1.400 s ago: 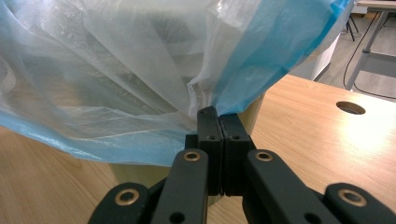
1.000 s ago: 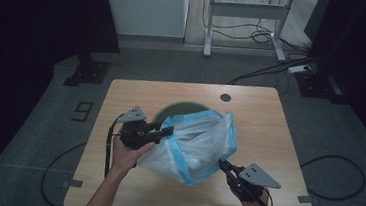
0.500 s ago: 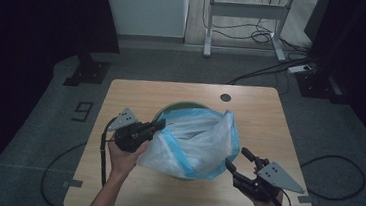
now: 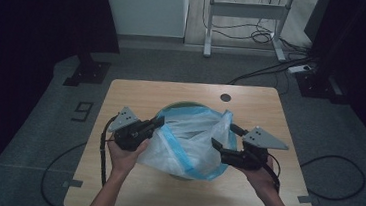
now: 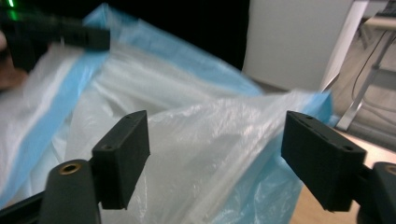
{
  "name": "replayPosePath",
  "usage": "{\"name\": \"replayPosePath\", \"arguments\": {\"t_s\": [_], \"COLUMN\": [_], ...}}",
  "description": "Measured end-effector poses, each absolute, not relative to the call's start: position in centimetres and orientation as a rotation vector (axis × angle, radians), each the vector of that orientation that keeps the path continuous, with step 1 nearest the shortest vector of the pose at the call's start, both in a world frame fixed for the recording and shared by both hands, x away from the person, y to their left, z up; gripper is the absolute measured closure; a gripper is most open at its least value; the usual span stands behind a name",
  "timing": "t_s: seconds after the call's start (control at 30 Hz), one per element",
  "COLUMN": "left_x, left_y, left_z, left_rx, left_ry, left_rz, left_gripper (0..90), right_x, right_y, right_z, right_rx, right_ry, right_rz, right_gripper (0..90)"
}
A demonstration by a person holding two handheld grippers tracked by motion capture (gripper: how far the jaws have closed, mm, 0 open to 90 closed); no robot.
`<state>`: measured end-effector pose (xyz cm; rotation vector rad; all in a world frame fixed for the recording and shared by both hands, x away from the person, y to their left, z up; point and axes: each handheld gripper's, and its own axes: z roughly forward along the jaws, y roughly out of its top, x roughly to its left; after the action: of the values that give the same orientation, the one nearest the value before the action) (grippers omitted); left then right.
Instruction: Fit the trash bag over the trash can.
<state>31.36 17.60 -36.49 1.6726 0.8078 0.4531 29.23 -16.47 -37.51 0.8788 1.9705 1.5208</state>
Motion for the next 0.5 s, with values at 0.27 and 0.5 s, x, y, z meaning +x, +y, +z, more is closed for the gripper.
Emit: {"name": "replayPosePath", "arguments": {"t_s": [0.27,0.5], "left_x": [31.0,31.4], "left_y": [18.4,19.2], "left_z": [-36.4,-36.4], "left_rx": [1.605,1.562], "left_ry": [0.821,0.854], "left_rz": [0.518,0.559], "left_gripper": [88.8,88.8], "right_x": [29.6,30.4], "right_y": [-16.2,-16.9], "right_z": [-39.0,-39.0], "right_rx": [0.89,0.891], "right_ry": [2.018,1.974], "right_rz": [1.385,1.374], "right_gripper": [73.7,88.2]}}
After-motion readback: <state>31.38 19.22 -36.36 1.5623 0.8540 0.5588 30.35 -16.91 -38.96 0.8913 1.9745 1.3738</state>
